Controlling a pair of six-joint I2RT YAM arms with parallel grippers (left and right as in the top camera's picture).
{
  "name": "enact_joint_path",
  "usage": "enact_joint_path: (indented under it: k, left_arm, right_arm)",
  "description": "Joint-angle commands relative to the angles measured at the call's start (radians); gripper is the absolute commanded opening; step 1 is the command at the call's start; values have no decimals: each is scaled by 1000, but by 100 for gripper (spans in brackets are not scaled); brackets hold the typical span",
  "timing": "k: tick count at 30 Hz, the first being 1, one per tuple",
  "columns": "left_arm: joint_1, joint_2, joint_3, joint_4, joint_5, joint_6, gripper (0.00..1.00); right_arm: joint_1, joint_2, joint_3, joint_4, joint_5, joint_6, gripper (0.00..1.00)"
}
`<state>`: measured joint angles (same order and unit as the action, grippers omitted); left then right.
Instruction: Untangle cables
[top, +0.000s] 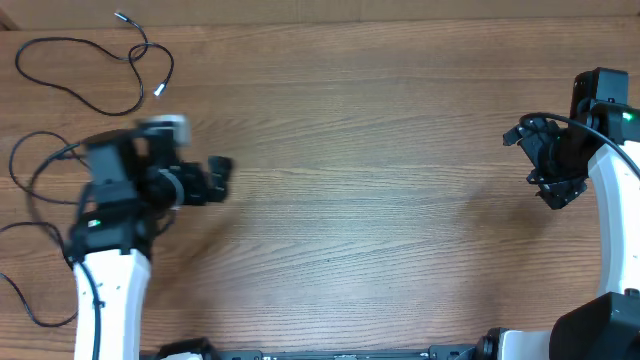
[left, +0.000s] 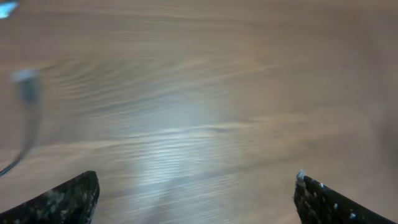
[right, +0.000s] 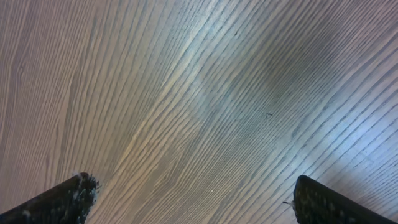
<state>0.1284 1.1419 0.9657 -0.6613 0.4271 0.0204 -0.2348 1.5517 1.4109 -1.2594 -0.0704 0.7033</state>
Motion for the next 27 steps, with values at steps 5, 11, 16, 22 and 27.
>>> enact_joint_path:
  k: [5,11,16,22,27]
  left_arm:
    - [-269,-5,19,23,34,110,100]
    - [-271,-5,19,45,35,77,100]
    - [-271,-4,19,28,34,77,100]
    - [-271,-3,19,28,34,77,100]
    - [-271,-3,19,28,34,77,100]
  right_arm:
    - [-2,3,9,1,10,4,100]
    - [-2,3,9,1,-2,7,100]
    - [-2,3,9,-17,-95,8,100]
    - [-1,-1,10,-60,-218,-60,100]
    - [5,-63,10,-79,-301,-195,100]
